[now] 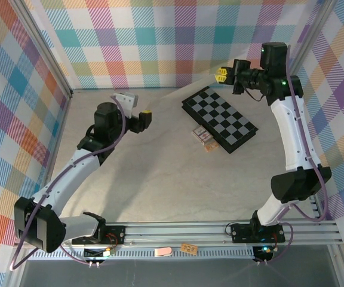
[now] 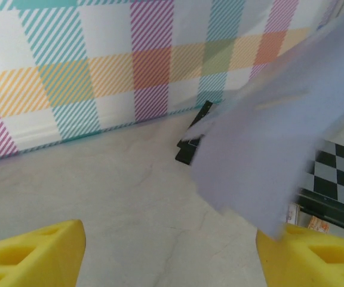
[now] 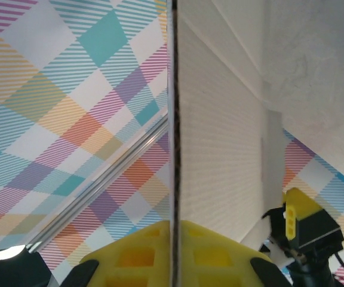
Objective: Fold the paper box
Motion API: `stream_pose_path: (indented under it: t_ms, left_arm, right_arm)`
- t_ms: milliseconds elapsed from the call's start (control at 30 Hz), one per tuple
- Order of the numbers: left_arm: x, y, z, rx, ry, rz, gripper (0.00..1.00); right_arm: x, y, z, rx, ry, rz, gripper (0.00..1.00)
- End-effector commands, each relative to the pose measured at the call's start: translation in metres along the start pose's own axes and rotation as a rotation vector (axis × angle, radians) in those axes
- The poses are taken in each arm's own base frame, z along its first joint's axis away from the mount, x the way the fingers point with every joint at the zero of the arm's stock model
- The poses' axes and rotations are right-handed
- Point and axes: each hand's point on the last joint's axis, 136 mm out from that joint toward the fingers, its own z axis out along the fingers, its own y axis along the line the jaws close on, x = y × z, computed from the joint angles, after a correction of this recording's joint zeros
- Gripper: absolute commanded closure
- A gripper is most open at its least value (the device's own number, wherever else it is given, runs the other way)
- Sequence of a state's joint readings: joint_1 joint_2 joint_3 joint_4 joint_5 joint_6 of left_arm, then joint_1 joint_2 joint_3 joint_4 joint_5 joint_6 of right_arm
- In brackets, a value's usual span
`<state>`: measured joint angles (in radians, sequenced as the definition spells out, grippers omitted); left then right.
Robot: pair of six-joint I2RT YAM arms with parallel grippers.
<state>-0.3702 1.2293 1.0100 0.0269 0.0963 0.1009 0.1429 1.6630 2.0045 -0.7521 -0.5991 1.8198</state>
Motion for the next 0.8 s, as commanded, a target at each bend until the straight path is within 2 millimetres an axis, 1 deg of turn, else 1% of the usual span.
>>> stream_pose_path:
  t_ms: [0, 67, 200, 367, 433, 533, 600, 667, 767]
  left_arm:
    - [-0.042, -0.002, -0.006, 0.012, -0.193, 0.089, 0.23]
    - [-0.041, -0.006, -0.001, 0.045, -0.187, 0.097, 0.22]
    - [-0.04, -0.028, 0.01, 0.177, -0.172, 0.105, 0.25]
    - [-0.051, -0.029, 0.018, 0.178, -0.195, 0.117, 0.26]
    - [-0.058, -0.031, 0.022, 0.194, -0.204, 0.114, 0.26]
    - [-0.066, -0.037, 0.026, 0.221, -0.204, 0.107, 0.31]
    - [-0.07, -0.044, 0.026, 0.256, -0.204, 0.103, 0.4]
    - [-0.071, -0.051, 0.025, 0.294, -0.188, 0.094, 0.51]
    - [-0.065, -0.061, 0.025, 0.346, -0.145, 0.074, 0.76]
  right_arm:
    - [0.013, -0.001, -0.015, 0.011, 0.057, -0.02, 1.0]
    - [0.013, -0.001, -0.017, 0.013, 0.066, -0.018, 1.0]
    - [0.013, -0.002, -0.018, 0.017, 0.078, -0.014, 1.0]
    - [0.015, -0.002, -0.015, 0.023, 0.099, -0.009, 1.0]
    - [0.014, -0.002, -0.015, 0.025, 0.099, -0.007, 1.0]
    - [0.013, -0.003, -0.014, 0.027, 0.099, -0.007, 1.0]
    - [0.012, -0.003, -0.013, 0.029, 0.097, -0.003, 1.0]
    - [0.011, -0.003, -0.012, 0.027, 0.094, -0.001, 1.0]
    - [0.007, 0.0, -0.011, 0.017, 0.089, 0.003, 1.0]
